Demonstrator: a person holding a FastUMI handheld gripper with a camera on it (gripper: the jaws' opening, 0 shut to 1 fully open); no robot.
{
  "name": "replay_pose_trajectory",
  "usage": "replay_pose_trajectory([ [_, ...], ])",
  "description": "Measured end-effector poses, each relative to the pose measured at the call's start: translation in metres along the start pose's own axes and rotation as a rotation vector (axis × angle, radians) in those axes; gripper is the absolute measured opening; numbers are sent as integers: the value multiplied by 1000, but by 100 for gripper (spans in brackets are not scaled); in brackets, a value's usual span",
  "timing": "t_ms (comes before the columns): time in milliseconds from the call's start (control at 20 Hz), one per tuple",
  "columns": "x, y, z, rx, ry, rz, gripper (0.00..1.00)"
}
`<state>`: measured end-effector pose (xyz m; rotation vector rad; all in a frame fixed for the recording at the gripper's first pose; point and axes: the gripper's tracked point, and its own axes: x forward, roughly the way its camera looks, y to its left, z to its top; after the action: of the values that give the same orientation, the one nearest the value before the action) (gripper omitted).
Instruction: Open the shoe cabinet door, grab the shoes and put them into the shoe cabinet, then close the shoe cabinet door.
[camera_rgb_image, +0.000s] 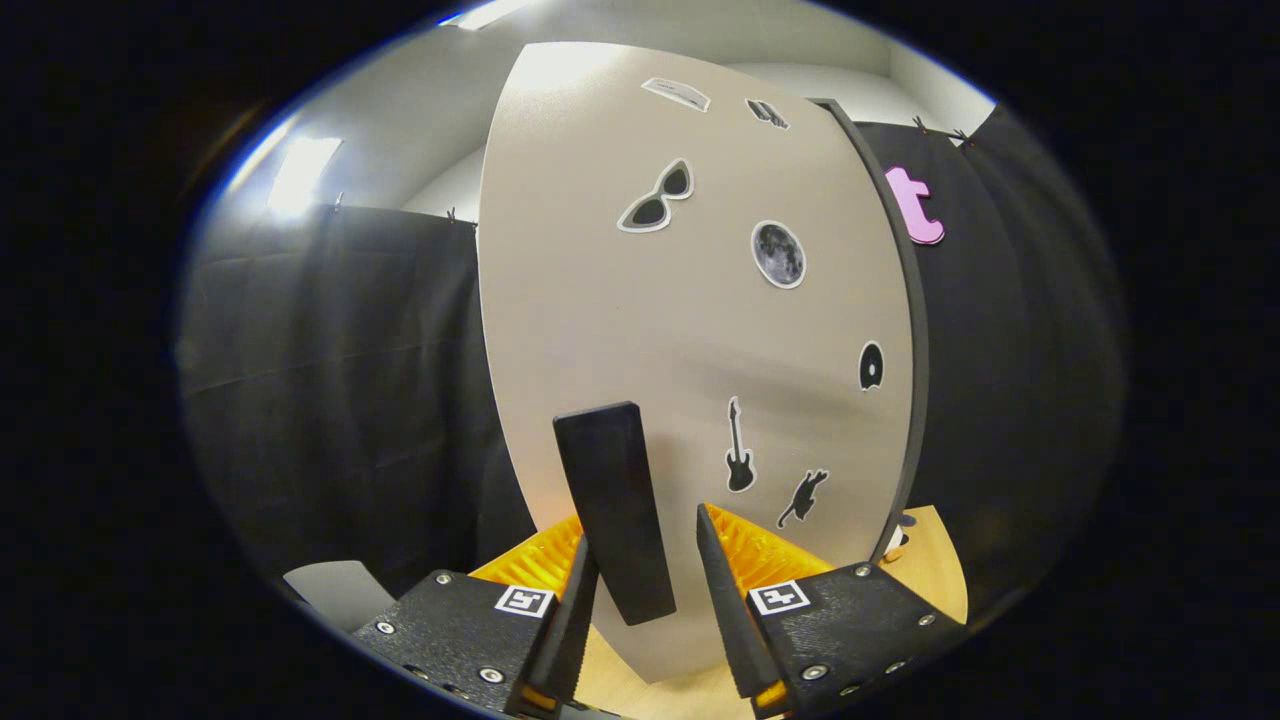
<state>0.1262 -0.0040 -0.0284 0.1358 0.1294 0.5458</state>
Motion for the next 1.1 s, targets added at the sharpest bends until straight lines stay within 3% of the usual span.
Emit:
replay_pose_trajectory([
  [550, 77, 36, 6, -8, -5, 60, 64],
  [1100, 112, 41, 7, -77, -9, 4, 72],
])
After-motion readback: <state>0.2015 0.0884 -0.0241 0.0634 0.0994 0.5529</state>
